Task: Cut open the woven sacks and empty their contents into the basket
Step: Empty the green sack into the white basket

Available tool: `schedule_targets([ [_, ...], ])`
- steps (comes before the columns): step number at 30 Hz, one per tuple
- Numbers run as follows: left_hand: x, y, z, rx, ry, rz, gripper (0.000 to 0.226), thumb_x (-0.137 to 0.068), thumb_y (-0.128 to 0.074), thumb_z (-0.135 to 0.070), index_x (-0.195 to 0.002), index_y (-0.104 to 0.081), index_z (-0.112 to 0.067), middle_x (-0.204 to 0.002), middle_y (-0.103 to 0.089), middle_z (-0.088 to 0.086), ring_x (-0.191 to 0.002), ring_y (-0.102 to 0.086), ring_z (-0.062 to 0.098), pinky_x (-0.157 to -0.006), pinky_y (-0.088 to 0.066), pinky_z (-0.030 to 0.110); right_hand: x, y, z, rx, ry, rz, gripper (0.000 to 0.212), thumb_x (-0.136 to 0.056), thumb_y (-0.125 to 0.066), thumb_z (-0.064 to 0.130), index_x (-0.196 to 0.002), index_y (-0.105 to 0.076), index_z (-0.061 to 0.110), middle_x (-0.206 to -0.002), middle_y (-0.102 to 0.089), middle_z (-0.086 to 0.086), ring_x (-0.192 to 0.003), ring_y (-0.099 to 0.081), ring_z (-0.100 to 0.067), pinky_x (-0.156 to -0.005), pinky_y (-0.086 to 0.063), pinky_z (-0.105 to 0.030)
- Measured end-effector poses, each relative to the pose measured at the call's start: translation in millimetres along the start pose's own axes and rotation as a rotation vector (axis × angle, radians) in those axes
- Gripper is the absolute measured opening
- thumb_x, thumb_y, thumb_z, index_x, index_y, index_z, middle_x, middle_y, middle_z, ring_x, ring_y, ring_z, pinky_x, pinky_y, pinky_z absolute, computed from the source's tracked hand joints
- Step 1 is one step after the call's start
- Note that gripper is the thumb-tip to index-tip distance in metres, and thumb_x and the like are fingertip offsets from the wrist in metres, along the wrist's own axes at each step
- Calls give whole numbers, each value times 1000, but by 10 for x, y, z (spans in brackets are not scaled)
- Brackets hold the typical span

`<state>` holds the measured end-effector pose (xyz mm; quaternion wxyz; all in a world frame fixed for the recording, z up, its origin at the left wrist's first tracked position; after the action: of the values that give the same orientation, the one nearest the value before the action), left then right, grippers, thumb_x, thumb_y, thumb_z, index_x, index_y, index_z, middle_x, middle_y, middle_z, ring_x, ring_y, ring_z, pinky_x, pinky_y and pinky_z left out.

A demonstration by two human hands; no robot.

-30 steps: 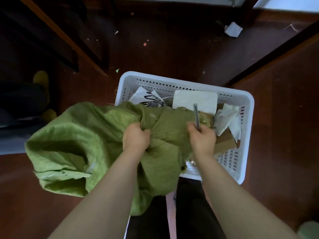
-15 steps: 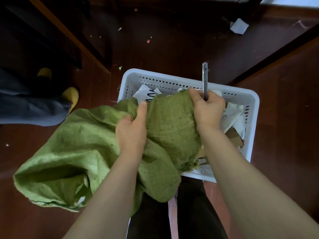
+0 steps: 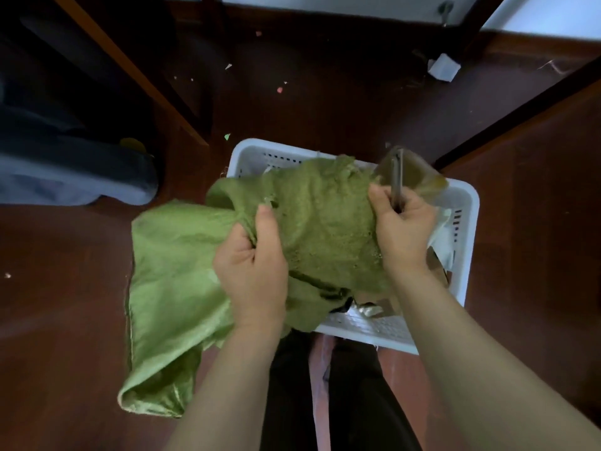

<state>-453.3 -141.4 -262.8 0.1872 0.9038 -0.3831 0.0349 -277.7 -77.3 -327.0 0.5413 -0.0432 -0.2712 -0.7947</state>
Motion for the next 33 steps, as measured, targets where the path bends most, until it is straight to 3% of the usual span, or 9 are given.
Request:
schedule_targets([
  [3, 24, 76, 315, -338, 44, 93, 39, -87, -64, -19, -53, -50, -9, -76, -46, -4, -76, -52, 18, -69, -37, 28, 84, 165, -346, 88, -172, -62, 28, -88, -66, 20, -84, -64, -8, -71, -54, -10, -71, -52, -22, -67, -44, -33],
  [6, -55, 196, 557, -424, 192, 61, 25, -74, -73, -24, -88, -68, -4, -118, -44, 2, -105, -51, 22, -95, -44, 34, 149, 238, -419, 81, -176, 5, 25, -86, -69, 20, -81, -64, -4, -71, -57, -9, -71, -53, -20, -70, -44, -30],
  [10, -197, 271, 644, -403, 465, 68, 91, -73, -78, -16, -146, -23, -14, -151, -9, 15, -119, -41, 29, -98, -40, 34, 303, 234, -513, -40, -298, 101, 19, -80, -75, 10, -65, -62, 10, -67, -63, -1, -70, -61, -17, -77, -52, -36],
  [13, -294, 90, 619, -420, 474, 196, 113, -75, -77, -42, -153, 2, -21, -158, 14, 6, -145, -14, 29, -111, -27, 39, 449, 120, -554, -113, -338, 248, 16, -76, -76, 2, -65, -65, 7, -67, -69, 3, -68, -65, -13, -70, -55, -31],
  [16, -359, -79, 764, -500, 457, 345, 121, -72, -81, -38, -153, 8, -21, -160, -4, 8, -144, -19, 28, -112, -27, 39, 569, 10, -574, -172, -334, 310, 17, -75, -76, 0, -64, -67, 10, -64, -70, 8, -64, -66, -3, -66, -55, -21],
  [21, -389, -43, 839, -556, 419, 330, 62, -91, -47, -1, -148, -30, -15, -128, -56, 10, -115, -55, 31, -87, -43, 29, 583, -36, -562, -124, -302, 260, 13, -78, -75, 7, -72, -67, 15, -82, -69, 10, -84, -67, -5, -83, -53, -25],
  [25, -364, -37, 533, -255, 679, 430, 27, -86, -62, -25, -105, -66, -6, -93, -69, 9, -83, -67, 28, -81, -54, 40, 469, -100, -380, 56, -206, 185, 5, -88, -67, 20, -86, -68, 15, -73, -62, 9, -70, -59, -8, -72, -47, -28],
  [29, -402, 47, -3, 3, 485, 307, 10, -80, -74, -16, -80, -69, -8, -78, -75, 8, -64, -71, 18, -67, -57, 32, 560, -314, -1, 56, -80, 304, 21, -91, -62, 24, -86, -63, 4, -61, -48, 0, -53, -41, -11, -55, -36, -23],
  [33, -175, 226, -211, 139, 411, 154, 9, -80, -69, -5, -72, -70, -9, -69, -73, 4, -65, -70, 20, -60, -58, 30, 627, -313, 38, -89, -89, 331, 20, -87, -68, 16, -70, -64, 6, -64, -59, 0, -65, -55, -7, -64, -46, -22],
])
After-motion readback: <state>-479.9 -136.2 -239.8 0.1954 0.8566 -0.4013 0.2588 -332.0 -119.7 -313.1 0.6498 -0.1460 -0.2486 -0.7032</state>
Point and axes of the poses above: each hand's wrist, its own x-axis away from the middle knuckle, its own y-axis out of the back of the hand, z = x × y, the point moved 3 cm from there along -x, towards the middle knuckle
